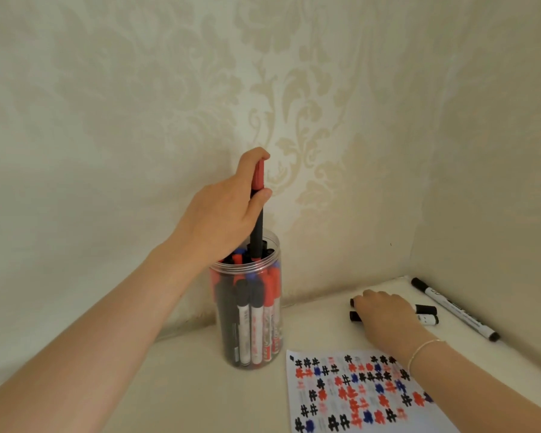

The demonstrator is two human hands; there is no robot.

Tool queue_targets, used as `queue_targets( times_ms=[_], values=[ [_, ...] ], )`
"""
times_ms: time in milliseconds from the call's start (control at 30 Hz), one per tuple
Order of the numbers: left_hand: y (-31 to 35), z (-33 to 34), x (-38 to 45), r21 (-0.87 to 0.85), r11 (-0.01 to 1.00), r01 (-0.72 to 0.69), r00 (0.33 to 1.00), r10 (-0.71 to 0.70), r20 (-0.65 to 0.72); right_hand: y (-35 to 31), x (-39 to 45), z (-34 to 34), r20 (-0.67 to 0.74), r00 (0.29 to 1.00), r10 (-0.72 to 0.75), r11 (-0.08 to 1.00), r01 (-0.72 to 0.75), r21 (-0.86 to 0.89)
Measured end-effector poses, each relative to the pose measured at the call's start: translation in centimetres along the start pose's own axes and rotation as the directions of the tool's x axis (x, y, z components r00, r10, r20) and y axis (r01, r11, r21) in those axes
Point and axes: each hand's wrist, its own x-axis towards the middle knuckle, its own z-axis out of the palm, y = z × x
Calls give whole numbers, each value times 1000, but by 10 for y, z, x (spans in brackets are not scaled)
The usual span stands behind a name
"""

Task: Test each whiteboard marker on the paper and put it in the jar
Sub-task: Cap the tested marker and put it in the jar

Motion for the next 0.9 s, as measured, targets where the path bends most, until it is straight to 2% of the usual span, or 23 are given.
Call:
queue_targets(
  times_ms=[67,133,200,233,267,333,367,400,467,533,600,767,900],
  values=[
    [-2,0,2,-6,1000,-20,999,20,28,2,-2,-2,-100,993,-68,969,90,230],
    [-4,1,3,-17,1000,-24,999,24,28,-2,-5,-8,-305,947,-99,827,249,504],
    [-6,3,2,-24,1000,4,1000,-4,-13,-13,-8,-25,-528,849,-21,710,384,590],
    [-7,5,1,-28,999,23,999,-25,-43,-19,-9,-36,-561,827,46,634,410,656],
    [-7,6,-1,-33,999,39,997,-42,-70,-26,-12,-48,-552,826,111,522,424,740],
    [-10,7,-4,-35,998,54,993,-57,-104,-39,-11,-72,-397,893,210,204,358,911],
    [-11,6,-5,-30,998,56,992,-60,-112,-44,-8,-82,-322,913,252,83,311,947],
    [-13,5,-6,-26,998,59,991,-62,-118,-48,-6,-91,-233,935,268,-15,246,969],
    [-16,3,-9,-17,998,64,990,-66,-121,-54,-2,-105,-92,973,213,-168,129,977],
    [-17,2,-11,-12,998,64,994,-64,-90,-60,0,-115,-8,995,96,-223,30,974],
    [-20,1,-13,-53,997,56,997,-58,-46,-66,0,-119,5,999,51,-197,6,980],
    [-23,-11,-11,-154,988,18,999,-13,36,-74,2,-117,-25,998,65,-191,37,981],
    [-17,-8,-14,-174,985,-13,976,51,214,-76,0,-118,-36,996,77,-202,51,978]
  ],
)
